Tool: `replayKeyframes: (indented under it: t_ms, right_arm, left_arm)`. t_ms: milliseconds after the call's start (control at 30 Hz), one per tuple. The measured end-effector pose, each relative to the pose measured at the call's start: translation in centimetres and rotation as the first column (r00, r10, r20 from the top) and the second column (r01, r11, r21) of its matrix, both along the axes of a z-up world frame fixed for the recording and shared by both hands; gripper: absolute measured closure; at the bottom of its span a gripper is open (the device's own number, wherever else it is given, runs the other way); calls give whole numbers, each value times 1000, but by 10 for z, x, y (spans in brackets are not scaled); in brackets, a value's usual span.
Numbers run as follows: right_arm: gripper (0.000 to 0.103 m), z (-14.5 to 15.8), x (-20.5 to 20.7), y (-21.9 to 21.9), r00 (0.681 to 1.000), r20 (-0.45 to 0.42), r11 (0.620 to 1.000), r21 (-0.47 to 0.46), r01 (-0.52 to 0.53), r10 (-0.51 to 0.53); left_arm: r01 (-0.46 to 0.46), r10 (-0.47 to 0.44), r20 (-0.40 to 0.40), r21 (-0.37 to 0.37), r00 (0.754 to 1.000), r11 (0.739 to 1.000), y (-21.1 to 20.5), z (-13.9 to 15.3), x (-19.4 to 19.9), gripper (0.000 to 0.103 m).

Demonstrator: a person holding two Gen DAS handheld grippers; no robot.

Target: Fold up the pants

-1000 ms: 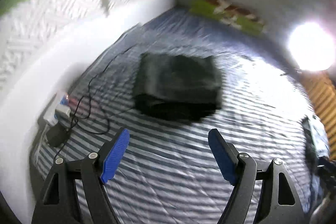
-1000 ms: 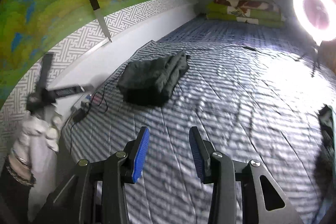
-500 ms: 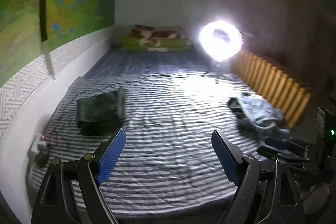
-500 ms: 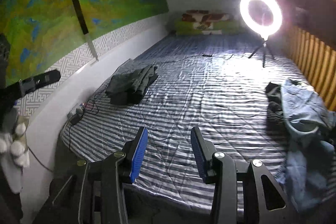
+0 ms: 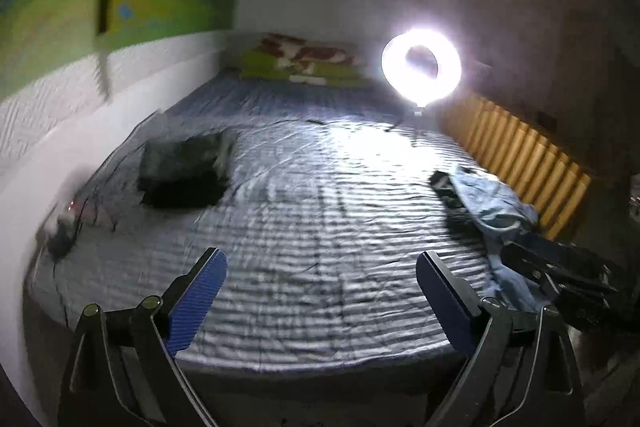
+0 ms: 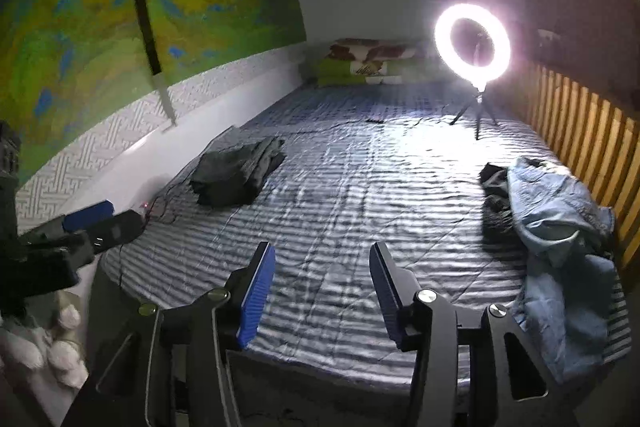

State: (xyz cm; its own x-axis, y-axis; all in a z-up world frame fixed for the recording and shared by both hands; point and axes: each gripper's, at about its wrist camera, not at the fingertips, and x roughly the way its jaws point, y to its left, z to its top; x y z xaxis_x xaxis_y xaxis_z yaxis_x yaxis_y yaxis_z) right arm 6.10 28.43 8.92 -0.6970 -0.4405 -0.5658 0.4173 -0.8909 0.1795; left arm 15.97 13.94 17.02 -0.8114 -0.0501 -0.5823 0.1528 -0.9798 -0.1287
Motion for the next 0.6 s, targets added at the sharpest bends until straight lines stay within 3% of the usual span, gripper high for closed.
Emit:
replayKeyframes:
  t_ms: [100,233,367,600]
  right_arm:
    - [54,-12,10,-15,1000,-4,1000,13,-27,27]
    - [50,-27,26,-32,998,-5,997,30,-69,70]
    - [46,-36,43,-48,995,-18,993,59,-102,103]
    - [45,-38,52,-65,989,-8,988,57,-147,147]
  left_arm:
    - [-79,78,23,26,997,997,-21,-26,19,3]
    - [-140,142,67,-30,988,990,-34,-45,43,2]
    - [-168,171,85,-38,982,985,-48,-50,63,2]
    - [-211,213,37,-53,976,976,-65,-37,89,1]
